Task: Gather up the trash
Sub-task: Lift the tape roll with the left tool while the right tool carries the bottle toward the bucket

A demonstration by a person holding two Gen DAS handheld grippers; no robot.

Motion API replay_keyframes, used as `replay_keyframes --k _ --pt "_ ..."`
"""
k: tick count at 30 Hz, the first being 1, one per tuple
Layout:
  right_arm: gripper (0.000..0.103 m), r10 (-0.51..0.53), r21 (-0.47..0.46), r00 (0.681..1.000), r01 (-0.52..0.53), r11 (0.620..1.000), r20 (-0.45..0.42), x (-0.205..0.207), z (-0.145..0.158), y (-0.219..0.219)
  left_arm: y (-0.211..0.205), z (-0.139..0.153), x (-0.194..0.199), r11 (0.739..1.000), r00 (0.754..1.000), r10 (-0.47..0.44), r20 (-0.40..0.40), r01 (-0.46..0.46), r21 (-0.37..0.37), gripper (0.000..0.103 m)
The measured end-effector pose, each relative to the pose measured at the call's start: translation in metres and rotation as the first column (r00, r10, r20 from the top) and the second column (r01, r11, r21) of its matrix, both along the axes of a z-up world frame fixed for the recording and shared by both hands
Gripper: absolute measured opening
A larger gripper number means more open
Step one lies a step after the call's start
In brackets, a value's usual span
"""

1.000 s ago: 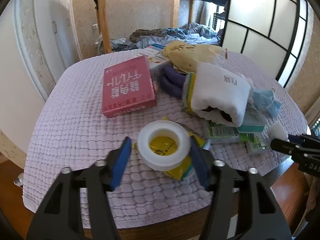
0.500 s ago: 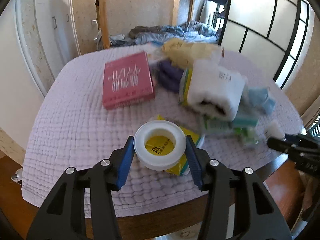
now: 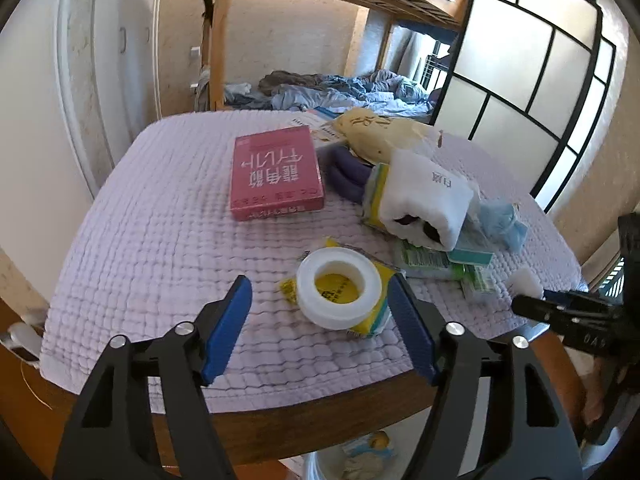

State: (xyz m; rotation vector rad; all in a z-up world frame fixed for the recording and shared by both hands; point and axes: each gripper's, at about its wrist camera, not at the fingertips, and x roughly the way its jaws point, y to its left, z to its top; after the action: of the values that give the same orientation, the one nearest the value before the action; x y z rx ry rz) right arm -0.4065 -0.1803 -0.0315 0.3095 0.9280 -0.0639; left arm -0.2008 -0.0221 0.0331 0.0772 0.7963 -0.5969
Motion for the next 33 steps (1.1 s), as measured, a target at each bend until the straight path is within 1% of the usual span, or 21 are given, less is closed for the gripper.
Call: replay_keyframes --k 5,8,10,12,13,14,15,22,25,28,33 --pt "0.032 0.012 0.002 1.000 -0.012 1.000 -0.001 0.000 0.000 0.006 -0.015 -0.006 0.001 0.999 0.999 -0.032 -0.005 0.032 0.028 0.071" --pt "0.032 0.013 0.001 1.000 -0.013 1.000 0.001 0.000 0.001 0.008 -0.025 -0.013 0.003 0.998 1.000 -0.031 -0.004 0.031 0.055 0.071" --pt "0.032 0.012 0.001 1.000 -0.012 1.000 0.000 0.003 0.001 0.007 -0.030 -0.013 0.004 0.997 1.000 -0.029 0.009 0.028 0.065 0.071" --pt "0.032 0.009 0.002 1.000 -0.009 1.000 -0.002 0.004 0.001 0.006 -0.037 -0.014 0.003 0.995 0.999 -0.033 0.037 0.029 0.100 0.071" --pt "0.032 0.009 0.003 1.000 -0.009 1.000 -0.003 0.005 0.000 0.005 -0.041 -0.014 0.002 0.992 0.998 -0.033 0.056 0.026 0.123 0.063" --pt "0.032 0.008 0.004 1.000 -0.008 1.000 -0.004 0.004 0.001 0.004 -0.044 -0.014 0.002 0.990 0.997 -0.035 0.064 0.026 0.142 0.052" --pt "0.032 0.008 0.004 1.000 -0.008 1.000 -0.004 0.004 0.001 0.003 -0.045 -0.015 0.003 0.988 0.998 -0.033 0.059 0.024 0.150 0.052" --pt "0.032 0.006 0.001 1.000 -0.006 1.000 0.005 0.001 0.006 0.001 -0.026 0.005 0.003 1.000 0.999 -0.008 0.052 0.006 0.029 0.052" --pt "0.032 0.010 0.004 1.000 -0.010 1.000 0.003 0.000 0.006 0.000 -0.021 0.013 0.005 1.000 0.999 0.004 0.050 -0.004 -0.001 0.052" --pt "0.032 0.022 0.000 1.000 -0.022 1.000 -0.002 -0.002 0.008 0.002 -0.017 0.015 0.003 1.000 0.999 0.008 0.037 -0.008 -0.007 0.052" --pt "0.032 0.032 -0.007 0.999 -0.032 0.999 -0.010 -0.012 0.007 0.007 -0.018 0.009 -0.008 1.000 1.000 -0.003 -0.008 0.004 0.015 0.052"
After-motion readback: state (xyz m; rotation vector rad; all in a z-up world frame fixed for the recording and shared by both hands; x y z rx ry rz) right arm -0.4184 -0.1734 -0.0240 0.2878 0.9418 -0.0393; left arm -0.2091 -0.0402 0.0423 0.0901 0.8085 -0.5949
